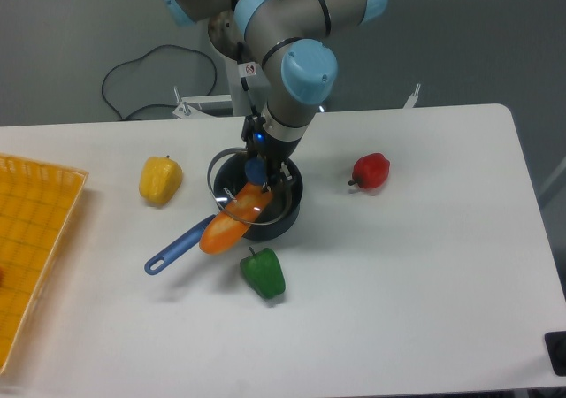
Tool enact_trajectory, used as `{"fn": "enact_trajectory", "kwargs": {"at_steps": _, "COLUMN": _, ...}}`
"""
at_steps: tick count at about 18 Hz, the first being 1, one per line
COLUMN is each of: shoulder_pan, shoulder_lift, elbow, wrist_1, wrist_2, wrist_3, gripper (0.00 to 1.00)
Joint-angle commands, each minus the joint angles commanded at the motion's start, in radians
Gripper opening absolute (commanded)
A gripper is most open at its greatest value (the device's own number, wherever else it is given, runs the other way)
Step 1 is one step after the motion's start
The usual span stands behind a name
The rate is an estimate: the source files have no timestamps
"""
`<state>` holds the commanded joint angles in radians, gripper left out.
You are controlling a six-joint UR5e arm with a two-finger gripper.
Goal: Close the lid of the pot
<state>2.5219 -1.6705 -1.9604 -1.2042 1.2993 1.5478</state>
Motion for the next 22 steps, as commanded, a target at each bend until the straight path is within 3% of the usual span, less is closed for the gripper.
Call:
{"fn": "enact_trajectory", "kwargs": {"at_steps": 6, "shoulder_pan": -0.006, "shoulder_lift": -0.002, "elbow": 0.002, "wrist_1": 0.000, "wrist_2": 0.023, "wrist_3": -0.002, "gripper": 0.83}}
{"fn": "enact_trajectory", "kwargs": {"at_steps": 10, "shoulder_pan": -0.008, "shoulder_lift": -0.009, "elbow": 0.024, "wrist_1": -0.002, "wrist_2": 0.023, "wrist_3": -0.009, "gripper": 0.99}}
{"fn": "enact_trajectory", "kwargs": {"at_steps": 17, "shoulder_pan": -0.006, "shoulder_lift": -0.014, "elbow": 0.052, "wrist_1": -0.008, "wrist_2": 0.023, "wrist_3": -0.014, "gripper": 1.00}}
{"fn": "enact_trajectory", "kwargs": {"at_steps": 22, "shoulder_pan": -0.005, "shoulder_lift": -0.014, "elbow": 0.121, "wrist_1": -0.005, "wrist_2": 0.017, "wrist_3": -0.011, "gripper": 1.00}}
